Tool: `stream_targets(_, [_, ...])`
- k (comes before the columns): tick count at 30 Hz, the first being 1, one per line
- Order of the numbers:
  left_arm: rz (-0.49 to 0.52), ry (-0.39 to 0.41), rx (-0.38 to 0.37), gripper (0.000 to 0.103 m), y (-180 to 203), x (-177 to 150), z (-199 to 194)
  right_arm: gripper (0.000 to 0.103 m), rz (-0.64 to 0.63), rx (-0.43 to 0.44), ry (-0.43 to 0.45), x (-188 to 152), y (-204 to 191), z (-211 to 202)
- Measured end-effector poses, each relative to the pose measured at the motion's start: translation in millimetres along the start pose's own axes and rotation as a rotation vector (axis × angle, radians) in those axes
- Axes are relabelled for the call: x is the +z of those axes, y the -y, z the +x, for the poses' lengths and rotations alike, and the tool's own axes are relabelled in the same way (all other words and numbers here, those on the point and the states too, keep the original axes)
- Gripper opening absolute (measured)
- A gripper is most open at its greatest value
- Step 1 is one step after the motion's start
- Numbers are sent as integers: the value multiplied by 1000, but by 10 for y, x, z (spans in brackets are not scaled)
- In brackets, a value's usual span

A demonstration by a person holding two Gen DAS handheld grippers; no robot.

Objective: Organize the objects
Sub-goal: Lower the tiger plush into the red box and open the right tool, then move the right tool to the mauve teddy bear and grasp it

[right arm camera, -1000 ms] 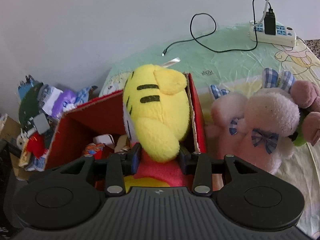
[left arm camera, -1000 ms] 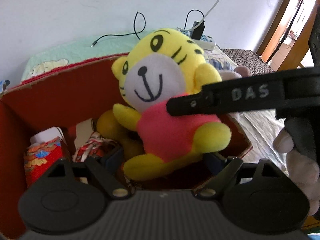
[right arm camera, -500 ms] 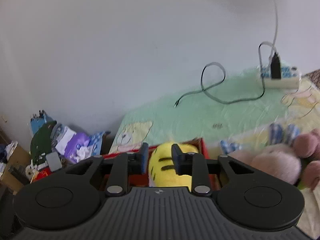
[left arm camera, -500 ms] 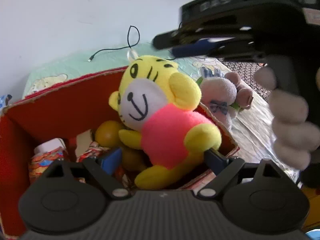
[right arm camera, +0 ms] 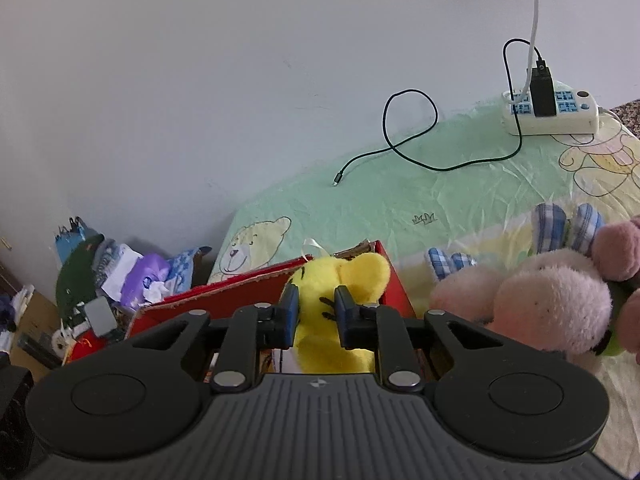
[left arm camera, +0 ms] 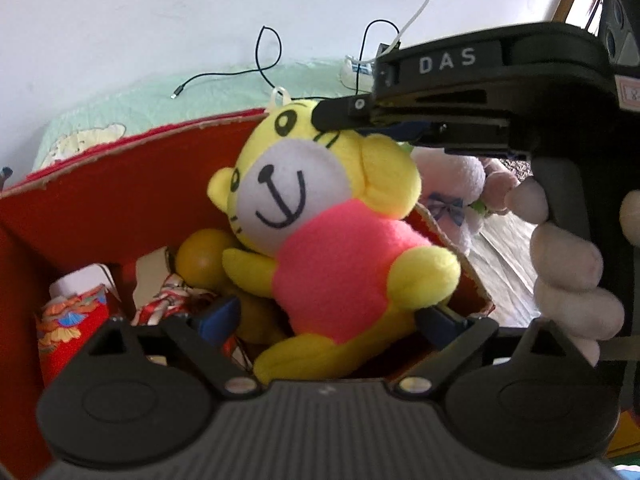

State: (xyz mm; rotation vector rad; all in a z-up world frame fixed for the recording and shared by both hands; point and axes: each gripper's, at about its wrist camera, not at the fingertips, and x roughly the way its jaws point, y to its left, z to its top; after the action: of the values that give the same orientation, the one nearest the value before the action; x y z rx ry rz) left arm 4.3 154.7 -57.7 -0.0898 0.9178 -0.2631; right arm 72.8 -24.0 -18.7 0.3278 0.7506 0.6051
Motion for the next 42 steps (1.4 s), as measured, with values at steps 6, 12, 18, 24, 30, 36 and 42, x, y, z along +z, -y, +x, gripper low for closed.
stream_targets(6, [2,10,26,94,54,-20,-127,24,31,54,-9,-67,80,-162])
stream_targets(12, [-7,-4,70,94,115,-12,-130,25,16,95,-33,-186,91,-309])
stream_targets(18, [-5,-9,129,93,192,-11,-159,25,34,78,-32,-287,135,-376])
stream_targets(24, [-6,-2,181,93,269,-19,-243,25,38,87,-22,-343,145,-481])
stream_targets(30, [6,24,238,93,386,-6,-361,25,49,96,-19,-386,204,-566])
stream_targets(36, [-4,30,258,93,493,12,-388,25,62,129,-16,-411,313,-654])
stream_targets(42, [-14,58,294,93,710,33,-474,25,65,183,-54,-408,501,-757])
